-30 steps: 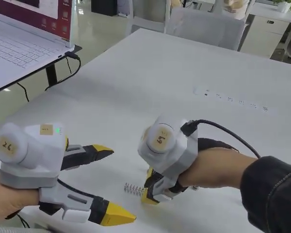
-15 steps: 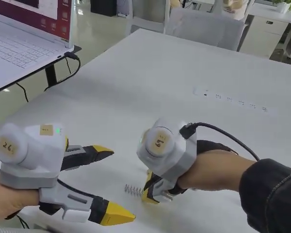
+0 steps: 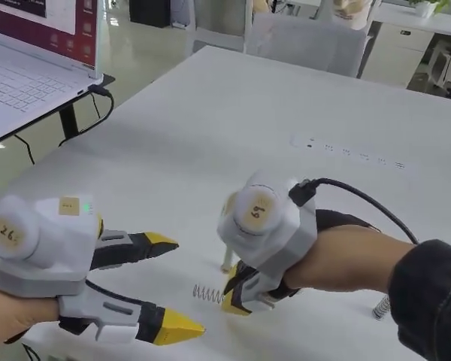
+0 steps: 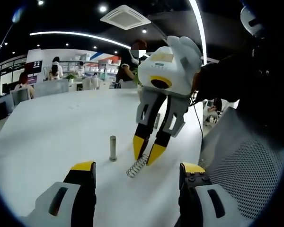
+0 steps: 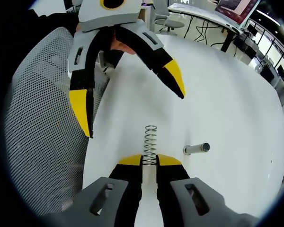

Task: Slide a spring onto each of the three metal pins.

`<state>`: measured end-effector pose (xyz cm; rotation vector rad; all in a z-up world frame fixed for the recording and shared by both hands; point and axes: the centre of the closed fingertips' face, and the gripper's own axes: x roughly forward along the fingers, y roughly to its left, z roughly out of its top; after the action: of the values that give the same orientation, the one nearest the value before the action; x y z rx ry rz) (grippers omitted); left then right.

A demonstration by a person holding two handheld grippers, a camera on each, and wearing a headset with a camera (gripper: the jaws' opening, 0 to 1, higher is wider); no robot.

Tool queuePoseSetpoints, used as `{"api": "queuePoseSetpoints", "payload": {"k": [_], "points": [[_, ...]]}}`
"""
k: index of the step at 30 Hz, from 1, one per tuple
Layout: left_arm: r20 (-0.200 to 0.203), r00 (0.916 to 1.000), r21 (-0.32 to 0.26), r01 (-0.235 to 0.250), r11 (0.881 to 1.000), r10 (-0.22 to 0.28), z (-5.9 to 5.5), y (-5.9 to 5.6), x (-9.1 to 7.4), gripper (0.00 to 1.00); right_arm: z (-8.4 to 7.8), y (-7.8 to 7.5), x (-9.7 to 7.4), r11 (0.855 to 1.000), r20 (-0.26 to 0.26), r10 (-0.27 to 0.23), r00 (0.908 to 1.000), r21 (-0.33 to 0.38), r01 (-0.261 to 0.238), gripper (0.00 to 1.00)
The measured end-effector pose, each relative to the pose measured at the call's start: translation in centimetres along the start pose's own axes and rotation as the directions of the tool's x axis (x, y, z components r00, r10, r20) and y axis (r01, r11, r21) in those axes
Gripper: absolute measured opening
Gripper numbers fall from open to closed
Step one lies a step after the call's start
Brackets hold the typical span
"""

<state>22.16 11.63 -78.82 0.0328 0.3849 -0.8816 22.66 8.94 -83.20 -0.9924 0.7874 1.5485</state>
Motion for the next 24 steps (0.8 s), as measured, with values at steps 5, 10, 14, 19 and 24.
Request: {"api": "queuePoseSetpoints", "payload": {"k": [5,10,14,19,24], "points": [[-0.003,0.9999,0.005,0.013,1.000,-0.013,0.1,-0.2,0.1,0.57,0.6,0.6,-0.9,1.000,0.020,0.001,0.9998,-0.013,0.000,0.08],[0.003,0.9996,0.005,0.027,1.000,-0.027,0.3,-0.5,0.2,0.49,1.1,1.1,-1.5,0.999,0.035,0.003,0.9994,-0.032,-0.002,0.08],[0.003,0.9991,0.013,0.041,0.999,-0.041,0.4,-0.7,0.3,0.42,1.2,1.3,-1.8,0.999,0.037,0.007,0.9993,-0.044,-0.005,0.08],[0.001,0.9974,0.019,0.071,0.997,-0.071,0.6,-1.1,0.4,0.31,1.4,1.6,-2.4,0.998,0.046,0.006,0.9989,-0.060,-0.003,0.08],[-0.004,0.9955,0.023,0.095,0.995,-0.095,0.7,-1.4,0.5,0.23,1.7,1.7,-2.8,0.997,0.055,0.000,0.9985,-0.074,0.005,0.08]]}}
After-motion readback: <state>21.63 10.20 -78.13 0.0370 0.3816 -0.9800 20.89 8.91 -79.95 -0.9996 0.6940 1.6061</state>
